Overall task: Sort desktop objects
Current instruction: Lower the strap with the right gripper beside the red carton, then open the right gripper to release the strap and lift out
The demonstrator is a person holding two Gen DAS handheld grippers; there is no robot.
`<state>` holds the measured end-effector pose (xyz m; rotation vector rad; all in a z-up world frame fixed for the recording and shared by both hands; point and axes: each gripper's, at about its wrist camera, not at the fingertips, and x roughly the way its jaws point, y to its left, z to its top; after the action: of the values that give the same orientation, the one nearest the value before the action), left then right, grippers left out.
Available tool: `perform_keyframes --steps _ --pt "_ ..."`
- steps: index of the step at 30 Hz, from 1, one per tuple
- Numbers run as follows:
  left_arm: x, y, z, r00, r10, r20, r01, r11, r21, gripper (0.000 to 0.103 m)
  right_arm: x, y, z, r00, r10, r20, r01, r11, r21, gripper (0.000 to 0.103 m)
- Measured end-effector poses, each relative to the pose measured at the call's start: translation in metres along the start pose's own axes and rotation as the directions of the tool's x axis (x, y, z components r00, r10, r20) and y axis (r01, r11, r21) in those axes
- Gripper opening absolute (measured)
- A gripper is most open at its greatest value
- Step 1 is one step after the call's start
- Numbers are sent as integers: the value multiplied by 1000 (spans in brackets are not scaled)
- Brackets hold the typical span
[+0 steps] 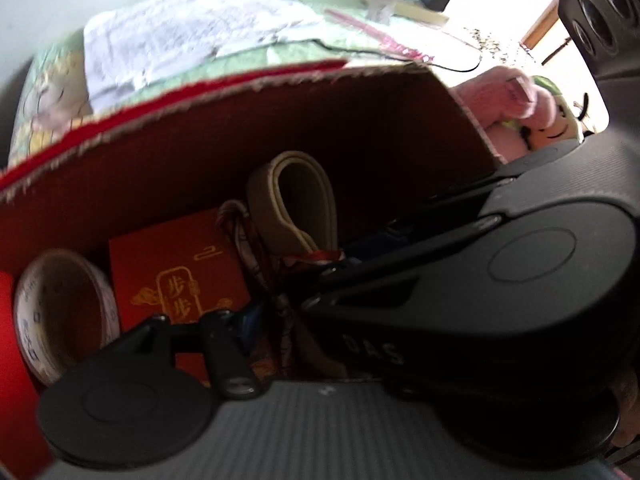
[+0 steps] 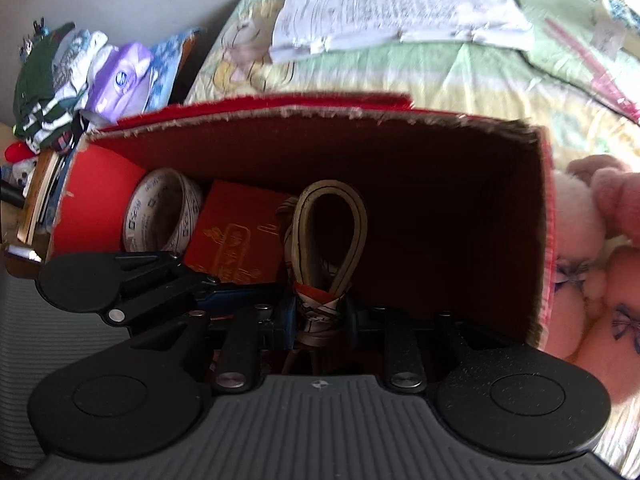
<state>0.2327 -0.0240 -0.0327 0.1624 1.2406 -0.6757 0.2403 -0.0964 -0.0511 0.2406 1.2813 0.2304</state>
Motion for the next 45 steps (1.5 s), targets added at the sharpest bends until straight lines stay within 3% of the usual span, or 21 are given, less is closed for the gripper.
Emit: perform_keyframes --steps 5,9,11,28,34,37,38,45 --pt "7 10 0 998 -19 -65 14 996 -83 60 15 -1 6 997 15 -75 -16 1000 -22 30" --pt "10 15 -1 996 -10 -88 -2 991 -134 49 26 0 3 997 -1 -72 -1 1000 -30 33" --pt "9 15 -1 996 -6 -92 -7 990 -141 49 27 -1 4 997 -12 -79 11 1000 -22 32" --pt "-3 9 -2 999 14 -38 -19 992 -129 52 13 2 -6 999 -45 1 45 998 -40 32" --pt "-9 21 -2 1000 -14 -15 12 987 -160 57 3 -1 -9 998 -4 64 6 999 -32 33" --pt "-17 22 -10 1000 -13 -4 12 988 -155 58 1 0 -10 996 1 92 3 999 -35 27" --pt "-17 22 -10 1000 -13 -4 12 988 -154 58 0 -8 2 995 5 96 -1 999 -35 26" --pt "-22 17 -9 1000 -16 -1 16 987 -160 58 9 -6 3 996 -11 90 14 999 -33 25"
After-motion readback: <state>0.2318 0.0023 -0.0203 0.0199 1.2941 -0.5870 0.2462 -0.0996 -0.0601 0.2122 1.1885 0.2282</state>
